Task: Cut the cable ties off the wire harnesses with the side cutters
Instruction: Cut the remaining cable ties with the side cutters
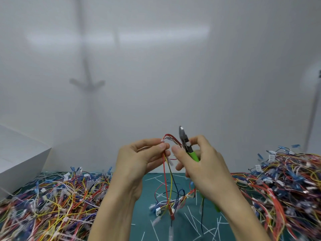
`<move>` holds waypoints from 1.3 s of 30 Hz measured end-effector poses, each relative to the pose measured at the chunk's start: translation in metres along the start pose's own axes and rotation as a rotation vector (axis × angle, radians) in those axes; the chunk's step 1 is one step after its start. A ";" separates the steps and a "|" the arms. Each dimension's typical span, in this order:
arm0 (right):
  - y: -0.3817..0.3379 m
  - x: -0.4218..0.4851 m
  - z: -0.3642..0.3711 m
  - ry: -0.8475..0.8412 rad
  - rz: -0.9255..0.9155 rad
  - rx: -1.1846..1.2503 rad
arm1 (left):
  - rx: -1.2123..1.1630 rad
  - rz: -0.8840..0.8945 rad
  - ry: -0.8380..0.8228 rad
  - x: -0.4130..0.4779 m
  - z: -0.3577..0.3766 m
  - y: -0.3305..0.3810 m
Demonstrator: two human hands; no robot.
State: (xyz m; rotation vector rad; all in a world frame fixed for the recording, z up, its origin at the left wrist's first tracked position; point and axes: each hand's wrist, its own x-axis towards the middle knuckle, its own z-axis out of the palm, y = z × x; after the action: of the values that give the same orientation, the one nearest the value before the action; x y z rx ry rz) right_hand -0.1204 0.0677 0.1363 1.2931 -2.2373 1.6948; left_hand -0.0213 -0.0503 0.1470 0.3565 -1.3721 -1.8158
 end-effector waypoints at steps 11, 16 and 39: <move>0.002 -0.003 -0.001 -0.014 -0.267 -0.686 | 0.132 0.155 0.095 -0.004 0.002 0.003; -0.002 -0.004 -0.001 -0.001 -0.249 -0.746 | 0.180 0.162 0.077 -0.005 0.003 0.003; 0.003 -0.002 -0.003 0.034 -0.331 -0.708 | 0.236 0.135 0.058 -0.006 0.004 0.003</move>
State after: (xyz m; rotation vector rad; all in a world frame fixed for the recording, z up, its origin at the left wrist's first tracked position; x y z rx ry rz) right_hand -0.1221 0.0713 0.1337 1.3097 -2.1319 0.7010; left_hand -0.0181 -0.0434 0.1497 0.4257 -1.5358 -1.5266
